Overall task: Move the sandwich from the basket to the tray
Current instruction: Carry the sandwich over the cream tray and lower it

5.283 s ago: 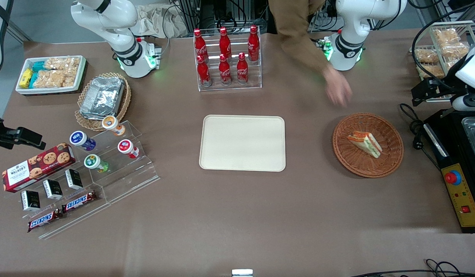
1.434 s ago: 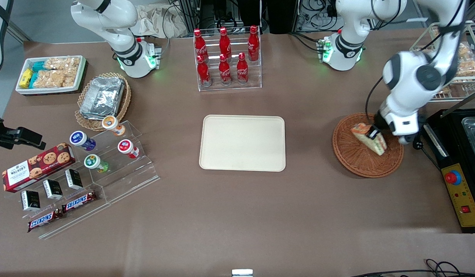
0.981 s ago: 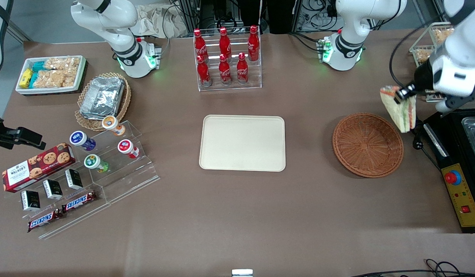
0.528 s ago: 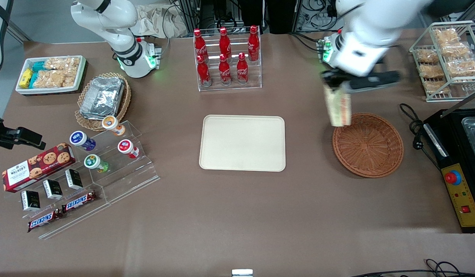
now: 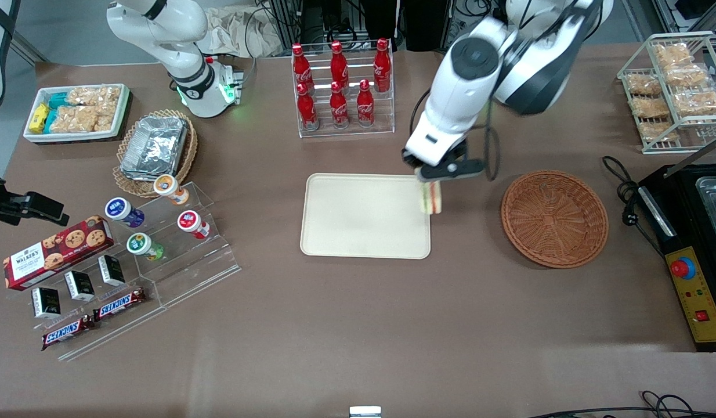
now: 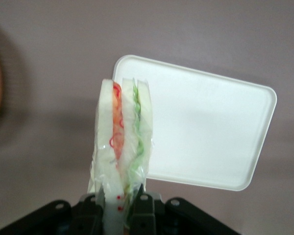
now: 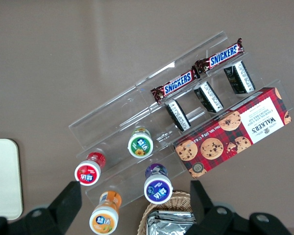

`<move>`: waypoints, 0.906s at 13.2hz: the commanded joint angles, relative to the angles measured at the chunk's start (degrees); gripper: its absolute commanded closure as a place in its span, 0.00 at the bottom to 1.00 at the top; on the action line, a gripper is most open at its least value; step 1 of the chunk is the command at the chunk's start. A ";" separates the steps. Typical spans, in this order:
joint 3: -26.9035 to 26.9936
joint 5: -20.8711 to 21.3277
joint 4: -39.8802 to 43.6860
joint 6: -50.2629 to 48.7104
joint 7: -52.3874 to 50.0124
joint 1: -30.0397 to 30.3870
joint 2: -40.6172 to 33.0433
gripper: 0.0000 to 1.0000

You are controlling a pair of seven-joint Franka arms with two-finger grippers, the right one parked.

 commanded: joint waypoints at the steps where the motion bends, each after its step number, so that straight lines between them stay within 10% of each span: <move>1: 0.00 2.69 -10.32 15.51 -2.68 -2.74 2.89 1.00; 11: 0.00 32.93 -7.97 21.96 -17.70 -2.92 20.57 1.00; 12: 0.00 33.21 -7.53 21.87 -17.97 -2.92 21.27 0.41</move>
